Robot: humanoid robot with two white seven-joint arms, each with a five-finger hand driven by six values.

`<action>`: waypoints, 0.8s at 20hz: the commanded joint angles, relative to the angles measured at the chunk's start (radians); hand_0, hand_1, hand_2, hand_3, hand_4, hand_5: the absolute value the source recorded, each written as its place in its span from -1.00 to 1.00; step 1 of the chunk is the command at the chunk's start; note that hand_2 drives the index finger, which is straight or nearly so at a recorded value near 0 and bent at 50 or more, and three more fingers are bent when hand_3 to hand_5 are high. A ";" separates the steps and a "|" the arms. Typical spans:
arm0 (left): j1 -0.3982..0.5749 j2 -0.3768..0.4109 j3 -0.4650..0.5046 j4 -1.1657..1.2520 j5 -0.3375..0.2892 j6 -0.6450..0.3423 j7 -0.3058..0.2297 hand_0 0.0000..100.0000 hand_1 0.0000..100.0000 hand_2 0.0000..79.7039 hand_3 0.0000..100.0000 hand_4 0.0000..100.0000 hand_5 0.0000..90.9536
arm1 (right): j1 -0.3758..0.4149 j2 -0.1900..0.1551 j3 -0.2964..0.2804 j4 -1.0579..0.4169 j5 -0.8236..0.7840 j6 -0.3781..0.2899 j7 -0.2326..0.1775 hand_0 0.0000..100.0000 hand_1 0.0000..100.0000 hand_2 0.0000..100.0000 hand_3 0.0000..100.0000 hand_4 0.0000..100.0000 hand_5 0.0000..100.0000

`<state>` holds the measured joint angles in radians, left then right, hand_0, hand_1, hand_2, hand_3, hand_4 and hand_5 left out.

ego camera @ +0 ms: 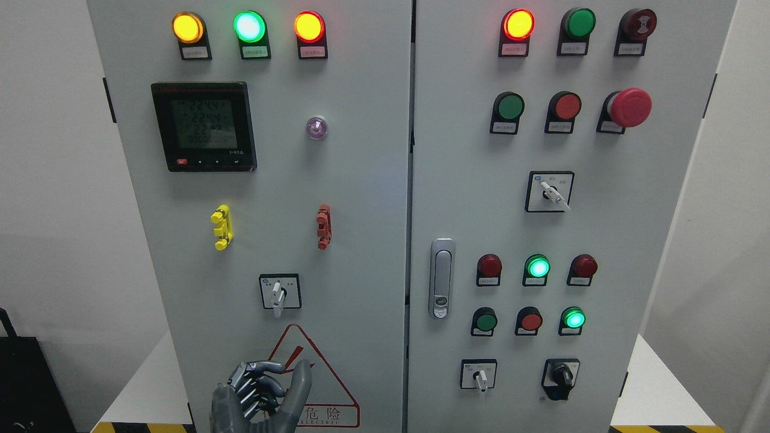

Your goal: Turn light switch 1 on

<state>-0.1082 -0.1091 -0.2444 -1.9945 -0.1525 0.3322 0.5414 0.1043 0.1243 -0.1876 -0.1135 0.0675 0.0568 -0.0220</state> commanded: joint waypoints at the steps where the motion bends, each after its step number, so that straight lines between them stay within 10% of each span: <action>1: -0.007 -0.003 0.011 0.000 0.001 0.001 -0.006 -0.94 0.27 0.40 0.72 0.81 0.83 | 0.000 0.000 0.000 0.000 0.000 0.000 0.001 -1.00 -1.00 -1.00 -1.00 -1.00 -1.00; 16: -0.057 -0.008 0.045 0.002 -0.001 0.051 -0.006 -0.95 0.28 0.41 0.73 0.80 0.83 | 0.000 0.000 0.000 0.000 0.000 0.000 0.001 -1.00 -1.00 -1.00 -1.00 -1.00 -1.00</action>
<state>-0.1411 -0.1128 -0.2270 -1.9940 -0.1526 0.3692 0.5354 0.1043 0.1241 -0.1876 -0.1135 0.0675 0.0568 -0.0220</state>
